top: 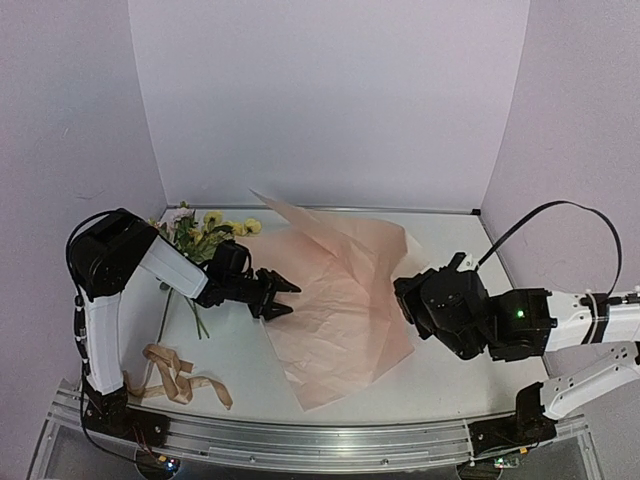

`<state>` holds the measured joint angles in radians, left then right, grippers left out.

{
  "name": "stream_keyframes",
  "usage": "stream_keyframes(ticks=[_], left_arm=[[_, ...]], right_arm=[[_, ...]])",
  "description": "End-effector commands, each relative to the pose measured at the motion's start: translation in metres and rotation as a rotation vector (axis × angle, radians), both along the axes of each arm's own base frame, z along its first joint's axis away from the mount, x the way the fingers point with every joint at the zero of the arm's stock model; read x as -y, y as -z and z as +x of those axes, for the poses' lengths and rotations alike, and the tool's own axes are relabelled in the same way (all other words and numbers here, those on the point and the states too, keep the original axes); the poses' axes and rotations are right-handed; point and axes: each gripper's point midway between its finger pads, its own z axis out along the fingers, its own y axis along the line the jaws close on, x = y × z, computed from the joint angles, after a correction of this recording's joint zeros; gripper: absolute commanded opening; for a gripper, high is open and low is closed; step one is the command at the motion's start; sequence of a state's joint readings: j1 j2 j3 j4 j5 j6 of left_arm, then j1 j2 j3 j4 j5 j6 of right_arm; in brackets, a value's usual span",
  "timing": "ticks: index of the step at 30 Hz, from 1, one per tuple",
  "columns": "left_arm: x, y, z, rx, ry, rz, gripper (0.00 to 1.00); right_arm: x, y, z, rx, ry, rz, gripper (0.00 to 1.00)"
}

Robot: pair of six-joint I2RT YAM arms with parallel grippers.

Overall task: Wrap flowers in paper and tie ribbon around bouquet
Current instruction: Unfold the folded wrapping paper at the center of the board.

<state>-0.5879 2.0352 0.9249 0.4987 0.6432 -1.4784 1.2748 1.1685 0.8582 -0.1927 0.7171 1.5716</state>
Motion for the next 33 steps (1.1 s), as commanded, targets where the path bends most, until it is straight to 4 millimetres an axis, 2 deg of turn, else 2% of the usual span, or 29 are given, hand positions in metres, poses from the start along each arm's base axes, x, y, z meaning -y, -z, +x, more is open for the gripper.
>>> stream_keyframes(ticks=[1,6,9,11,14,18,23,27,30,33], left_arm=[[-0.014,0.047,-0.011,-0.112,-0.015,0.162,0.56],[-0.029,0.064,-0.023,-0.152,-0.015,0.251,0.56],[-0.04,0.071,-0.03,-0.162,-0.012,0.295,0.56],[-0.047,0.073,-0.031,-0.155,-0.008,0.321,0.56],[-0.058,0.074,-0.03,-0.132,0.002,0.364,0.55],[-0.076,0.069,-0.019,-0.075,0.002,0.457,0.55],[-0.09,0.059,0.002,-0.001,0.035,0.578,0.54],[-0.093,0.049,0.022,0.05,0.052,0.642,0.54],[-0.094,0.048,0.03,0.059,0.07,0.668,0.54],[-0.094,0.051,0.029,0.051,0.093,0.673,0.54]], right_arm=[[0.043,0.005,0.006,0.012,0.124,-0.018,0.0],[0.091,0.024,0.002,0.0,0.215,-0.114,0.0],[0.12,0.046,-0.005,-0.035,0.255,-0.178,0.0],[0.13,0.064,-0.01,-0.065,0.253,-0.213,0.0],[0.137,0.093,-0.019,-0.137,0.235,-0.253,0.0],[0.134,0.123,-0.03,-0.212,0.198,-0.304,0.0],[0.138,0.14,-0.04,-0.261,0.172,-0.382,0.0],[0.138,0.157,-0.049,-0.312,0.14,-0.425,0.0],[0.135,0.167,-0.056,-0.346,0.111,-0.459,0.0],[0.135,0.169,-0.056,-0.345,0.095,-0.501,0.0]])
